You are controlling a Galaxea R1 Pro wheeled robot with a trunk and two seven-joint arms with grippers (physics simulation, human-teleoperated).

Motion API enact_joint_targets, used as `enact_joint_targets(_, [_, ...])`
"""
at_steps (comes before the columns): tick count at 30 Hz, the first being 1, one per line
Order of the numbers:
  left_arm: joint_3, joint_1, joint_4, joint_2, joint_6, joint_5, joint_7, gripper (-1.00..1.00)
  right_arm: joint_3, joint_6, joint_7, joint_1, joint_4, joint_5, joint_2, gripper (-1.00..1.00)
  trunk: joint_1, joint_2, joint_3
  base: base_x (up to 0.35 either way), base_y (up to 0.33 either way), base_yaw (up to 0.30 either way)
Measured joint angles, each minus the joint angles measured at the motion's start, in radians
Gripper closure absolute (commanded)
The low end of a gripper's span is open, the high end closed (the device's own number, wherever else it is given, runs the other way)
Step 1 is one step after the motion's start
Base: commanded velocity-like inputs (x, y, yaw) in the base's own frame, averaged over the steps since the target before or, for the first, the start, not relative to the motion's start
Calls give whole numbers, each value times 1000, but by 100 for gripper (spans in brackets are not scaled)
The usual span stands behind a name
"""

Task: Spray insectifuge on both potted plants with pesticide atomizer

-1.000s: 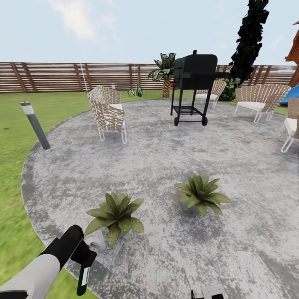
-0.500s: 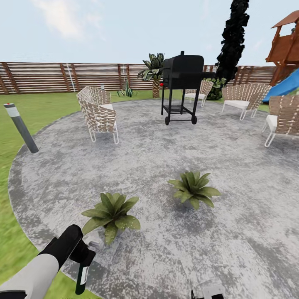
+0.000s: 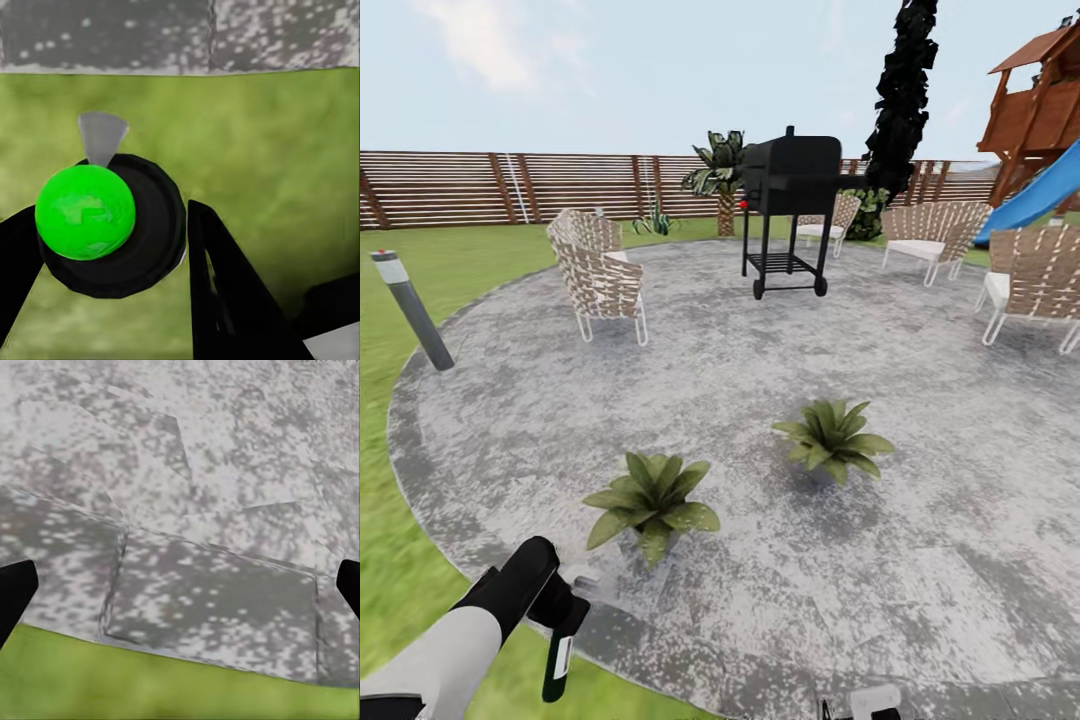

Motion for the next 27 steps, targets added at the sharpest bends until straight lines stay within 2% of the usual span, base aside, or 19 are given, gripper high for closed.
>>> enact_joint_targets(8, [0,0,0,-4,-2,1,0,100,0,0,-2,0,-1,-1,-1,-100,0,0,0,172,280,-10])
enact_joint_targets(14, [0,0,0,-4,-2,1,0,100,0,0,-2,0,-1,-1,-1,-100,0,0,4,207,231,-165])
enact_joint_targets(24, [-2,4,0,-3,-3,1,1,100,0,-1,-2,0,0,-1,-1,-100,0,0,14,0,15,-195])
enact_joint_targets(27, [-1,4,0,-2,-2,-1,0,100,0,0,-2,0,0,-1,-1,-100,0,0,17,-151,204,-196])
